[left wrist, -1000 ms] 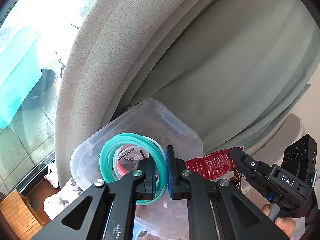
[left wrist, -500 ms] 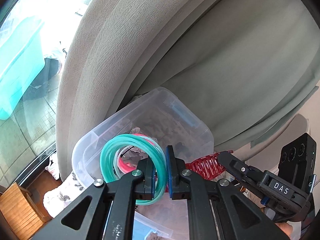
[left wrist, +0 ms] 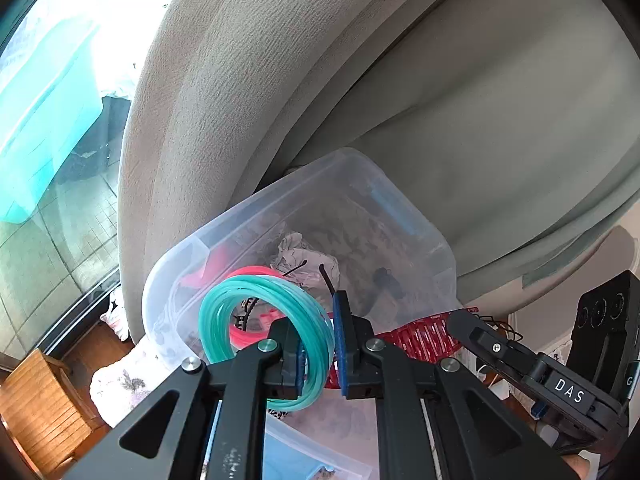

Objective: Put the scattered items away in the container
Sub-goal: 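Open both tools to drop the hair ties and claw clip into the bin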

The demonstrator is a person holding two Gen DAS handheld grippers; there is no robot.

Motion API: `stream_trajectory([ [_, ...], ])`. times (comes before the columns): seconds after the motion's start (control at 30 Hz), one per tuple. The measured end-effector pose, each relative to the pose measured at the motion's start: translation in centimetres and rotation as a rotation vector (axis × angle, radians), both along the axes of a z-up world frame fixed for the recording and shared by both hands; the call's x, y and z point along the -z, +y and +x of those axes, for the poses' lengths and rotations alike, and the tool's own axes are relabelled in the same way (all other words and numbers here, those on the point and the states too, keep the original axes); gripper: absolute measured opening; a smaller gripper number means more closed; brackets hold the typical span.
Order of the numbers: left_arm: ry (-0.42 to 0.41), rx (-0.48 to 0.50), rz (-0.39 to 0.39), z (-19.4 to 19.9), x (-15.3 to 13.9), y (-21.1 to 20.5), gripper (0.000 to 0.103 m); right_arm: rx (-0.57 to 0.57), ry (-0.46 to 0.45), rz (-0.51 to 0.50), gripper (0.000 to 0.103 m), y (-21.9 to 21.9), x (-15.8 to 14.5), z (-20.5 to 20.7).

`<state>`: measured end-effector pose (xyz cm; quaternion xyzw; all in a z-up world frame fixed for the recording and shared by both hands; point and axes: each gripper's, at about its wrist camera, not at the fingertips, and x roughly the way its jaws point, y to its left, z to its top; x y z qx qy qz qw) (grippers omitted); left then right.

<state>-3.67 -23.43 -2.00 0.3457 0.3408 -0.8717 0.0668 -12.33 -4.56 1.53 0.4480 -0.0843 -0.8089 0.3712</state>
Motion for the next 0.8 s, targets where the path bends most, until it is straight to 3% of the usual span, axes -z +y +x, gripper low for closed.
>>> stream_trajectory([
  [0.07,-0.011,-0.004,0.002,-0.1,0.2,-0.2,0.025,-0.002,-0.002,0.003,0.015,0.0,0.1,0.0],
  [0.17,-0.013,-0.009,0.002,-0.1,0.3,-0.3,0.035,-0.006,0.003,0.008,0.018,0.0,-0.1,0.0],
  [0.3,-0.012,-0.007,-0.006,-0.1,0.2,-0.2,0.037,-0.008,0.014,0.014,0.028,0.0,-0.2,0.1],
  [0.53,-0.014,-0.011,-0.011,0.3,-0.7,0.0,0.046,-0.006,0.015,0.013,0.030,0.2,-0.2,0.2],
  [0.8,-0.007,-0.016,-0.024,0.1,-1.3,0.6,0.057,0.004,0.021,0.007,0.040,0.8,-0.6,0.6],
])
